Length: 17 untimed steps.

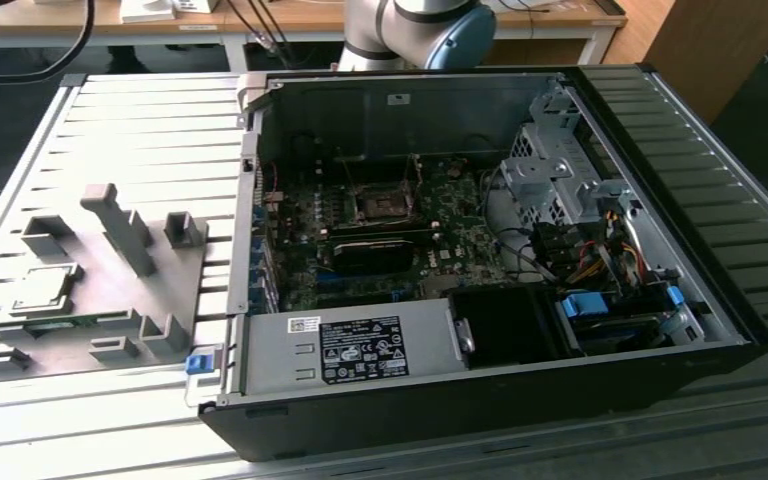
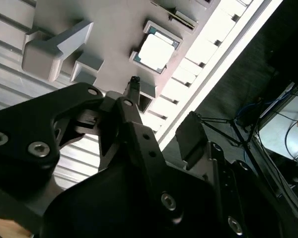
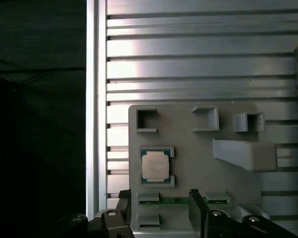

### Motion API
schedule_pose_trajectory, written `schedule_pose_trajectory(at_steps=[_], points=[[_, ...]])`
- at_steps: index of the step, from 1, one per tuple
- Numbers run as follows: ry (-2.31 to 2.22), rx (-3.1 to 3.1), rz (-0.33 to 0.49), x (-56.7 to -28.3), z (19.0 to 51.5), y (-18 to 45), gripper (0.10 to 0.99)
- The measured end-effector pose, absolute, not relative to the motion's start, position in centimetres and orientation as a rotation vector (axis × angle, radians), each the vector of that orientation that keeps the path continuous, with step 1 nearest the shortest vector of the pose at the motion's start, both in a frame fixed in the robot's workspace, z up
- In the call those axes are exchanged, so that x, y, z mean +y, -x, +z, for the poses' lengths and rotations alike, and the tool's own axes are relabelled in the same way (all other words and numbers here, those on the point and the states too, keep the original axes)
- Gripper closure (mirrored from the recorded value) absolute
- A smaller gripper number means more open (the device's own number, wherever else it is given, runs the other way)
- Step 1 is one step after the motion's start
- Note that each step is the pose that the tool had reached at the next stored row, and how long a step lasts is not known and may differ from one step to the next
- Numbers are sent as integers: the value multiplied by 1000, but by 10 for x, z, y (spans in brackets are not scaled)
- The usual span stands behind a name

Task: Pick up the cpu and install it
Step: 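Pick up the cpu and move it towards the insertion slot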

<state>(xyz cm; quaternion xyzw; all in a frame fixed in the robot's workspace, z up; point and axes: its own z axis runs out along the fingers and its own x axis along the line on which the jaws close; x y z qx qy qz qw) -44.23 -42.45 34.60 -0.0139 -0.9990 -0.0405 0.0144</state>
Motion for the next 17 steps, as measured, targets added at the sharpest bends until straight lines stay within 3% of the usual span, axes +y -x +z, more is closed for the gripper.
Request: schedule_pose_trajectory(at_steps=[1, 2, 17], points=[[25, -3110, -126, -425, 345, 442, 502], [13, -3109, -126, -425, 343, 442, 439], [7, -3108, -125, -425, 328, 442, 439]])
